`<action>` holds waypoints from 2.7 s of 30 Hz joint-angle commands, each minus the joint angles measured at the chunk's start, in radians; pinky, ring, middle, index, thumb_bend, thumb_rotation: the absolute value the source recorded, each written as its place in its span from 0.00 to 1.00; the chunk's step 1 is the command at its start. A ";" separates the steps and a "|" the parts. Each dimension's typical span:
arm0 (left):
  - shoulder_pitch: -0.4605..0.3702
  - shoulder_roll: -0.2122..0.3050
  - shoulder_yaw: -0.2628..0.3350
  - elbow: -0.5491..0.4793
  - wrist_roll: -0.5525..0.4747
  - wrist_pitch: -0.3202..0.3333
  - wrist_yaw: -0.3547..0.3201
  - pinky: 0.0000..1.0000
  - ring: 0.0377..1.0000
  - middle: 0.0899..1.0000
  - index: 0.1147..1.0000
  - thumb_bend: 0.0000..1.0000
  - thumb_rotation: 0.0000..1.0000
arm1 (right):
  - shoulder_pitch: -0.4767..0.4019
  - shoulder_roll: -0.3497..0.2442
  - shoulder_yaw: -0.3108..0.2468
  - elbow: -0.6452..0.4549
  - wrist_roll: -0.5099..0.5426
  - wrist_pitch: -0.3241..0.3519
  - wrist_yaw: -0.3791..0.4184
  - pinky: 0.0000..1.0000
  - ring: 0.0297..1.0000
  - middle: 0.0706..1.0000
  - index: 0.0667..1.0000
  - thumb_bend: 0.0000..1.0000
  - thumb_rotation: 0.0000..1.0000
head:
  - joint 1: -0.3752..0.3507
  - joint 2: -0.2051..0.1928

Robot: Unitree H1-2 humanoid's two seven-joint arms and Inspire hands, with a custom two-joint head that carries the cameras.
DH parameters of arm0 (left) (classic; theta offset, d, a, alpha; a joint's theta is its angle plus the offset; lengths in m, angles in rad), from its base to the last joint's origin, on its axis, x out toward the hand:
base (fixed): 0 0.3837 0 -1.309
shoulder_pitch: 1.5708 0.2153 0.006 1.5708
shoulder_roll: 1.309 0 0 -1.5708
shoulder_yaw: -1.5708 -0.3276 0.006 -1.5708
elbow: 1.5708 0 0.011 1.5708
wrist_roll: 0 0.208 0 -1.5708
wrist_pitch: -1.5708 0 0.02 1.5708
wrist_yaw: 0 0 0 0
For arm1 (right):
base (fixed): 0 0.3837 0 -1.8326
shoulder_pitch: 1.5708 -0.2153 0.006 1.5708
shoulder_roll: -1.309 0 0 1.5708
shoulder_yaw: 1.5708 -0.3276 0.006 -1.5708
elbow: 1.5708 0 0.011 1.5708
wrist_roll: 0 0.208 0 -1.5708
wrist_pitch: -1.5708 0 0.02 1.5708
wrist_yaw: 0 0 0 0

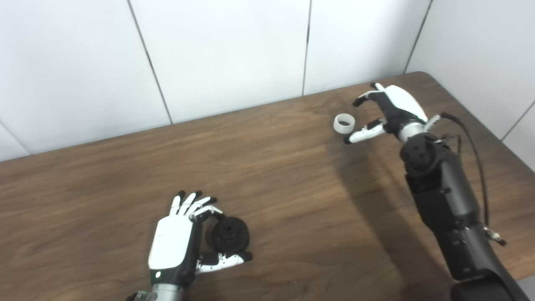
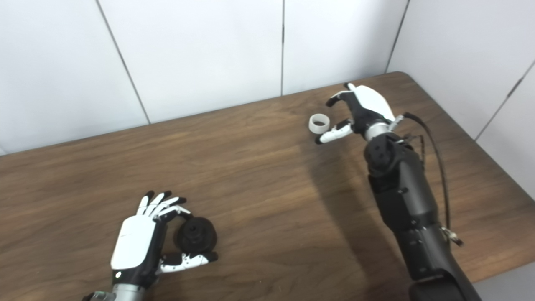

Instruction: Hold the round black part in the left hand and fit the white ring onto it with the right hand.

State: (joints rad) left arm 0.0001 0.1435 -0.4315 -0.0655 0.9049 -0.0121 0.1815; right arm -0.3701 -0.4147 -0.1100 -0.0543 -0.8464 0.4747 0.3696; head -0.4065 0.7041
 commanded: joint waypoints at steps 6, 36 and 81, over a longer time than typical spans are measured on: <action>0.072 0.055 0.018 0.060 0.001 0.006 -0.014 1.00 0.91 0.78 0.42 0.52 0.05 | -0.096 -0.047 0.025 0.073 0.008 -0.006 -0.043 1.00 1.00 0.98 0.70 0.86 0.22 | -0.014 -0.009; 0.116 0.057 0.034 0.086 0.003 -0.035 0.015 1.00 0.89 0.77 0.42 0.52 0.05 | -0.221 -0.010 0.098 0.340 0.023 -0.005 -0.137 1.00 1.00 0.94 0.71 0.83 0.25 | 0.025 -0.024; 0.121 0.037 0.036 0.043 0.016 -0.004 -0.001 1.00 0.89 0.77 0.42 0.52 0.05 | -0.194 -0.074 0.161 0.339 0.085 -0.005 -0.190 1.00 0.96 0.84 0.45 0.52 0.13 | 0.033 -0.019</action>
State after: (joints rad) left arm 0.0276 0.1535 -0.3946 -0.0838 0.9147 -0.0279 0.1705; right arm -0.5361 -0.4527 0.0518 0.3187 -0.7503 0.4736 0.1913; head -0.3728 0.6842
